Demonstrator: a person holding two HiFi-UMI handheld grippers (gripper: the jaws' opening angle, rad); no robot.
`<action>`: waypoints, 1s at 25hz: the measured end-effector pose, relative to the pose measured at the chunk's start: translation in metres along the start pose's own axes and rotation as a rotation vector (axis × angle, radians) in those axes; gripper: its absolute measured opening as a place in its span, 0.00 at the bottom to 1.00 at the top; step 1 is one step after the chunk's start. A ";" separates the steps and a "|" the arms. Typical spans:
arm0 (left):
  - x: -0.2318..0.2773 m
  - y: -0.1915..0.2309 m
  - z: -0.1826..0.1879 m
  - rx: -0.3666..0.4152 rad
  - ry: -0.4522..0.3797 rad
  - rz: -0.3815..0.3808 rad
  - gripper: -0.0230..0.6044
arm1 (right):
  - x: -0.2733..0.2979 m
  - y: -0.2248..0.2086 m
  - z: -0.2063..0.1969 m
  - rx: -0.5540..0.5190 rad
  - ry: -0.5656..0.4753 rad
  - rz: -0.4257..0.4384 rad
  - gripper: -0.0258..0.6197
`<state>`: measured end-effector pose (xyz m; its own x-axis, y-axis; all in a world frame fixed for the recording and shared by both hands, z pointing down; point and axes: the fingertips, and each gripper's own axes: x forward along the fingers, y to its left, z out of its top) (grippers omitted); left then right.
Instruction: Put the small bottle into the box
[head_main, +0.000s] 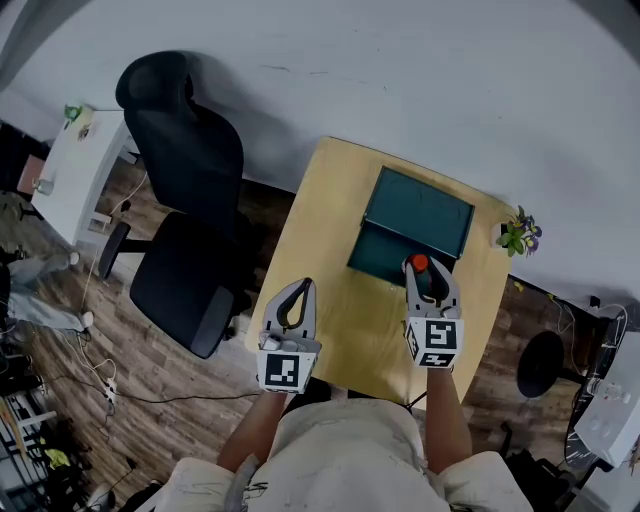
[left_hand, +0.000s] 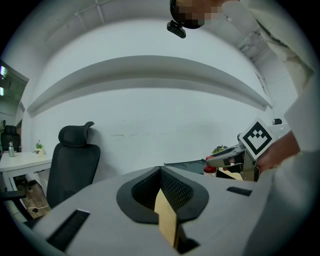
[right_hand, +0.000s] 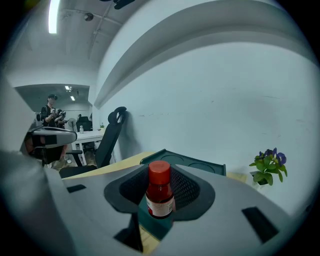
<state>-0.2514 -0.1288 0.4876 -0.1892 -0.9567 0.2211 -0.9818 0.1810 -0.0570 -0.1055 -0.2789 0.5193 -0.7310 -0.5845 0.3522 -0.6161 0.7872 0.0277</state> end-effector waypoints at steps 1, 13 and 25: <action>0.001 0.000 -0.003 0.000 0.009 0.002 0.05 | 0.003 0.000 -0.003 0.004 0.006 0.004 0.26; 0.002 0.001 -0.020 0.002 0.074 0.028 0.05 | 0.027 0.002 -0.030 0.001 0.075 0.042 0.26; 0.000 -0.003 -0.029 -0.008 0.100 0.016 0.05 | 0.017 0.008 -0.047 -0.027 0.117 0.001 0.27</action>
<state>-0.2487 -0.1229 0.5164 -0.2053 -0.9262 0.3163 -0.9786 0.1984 -0.0541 -0.1086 -0.2735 0.5690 -0.6916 -0.5580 0.4586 -0.6062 0.7937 0.0515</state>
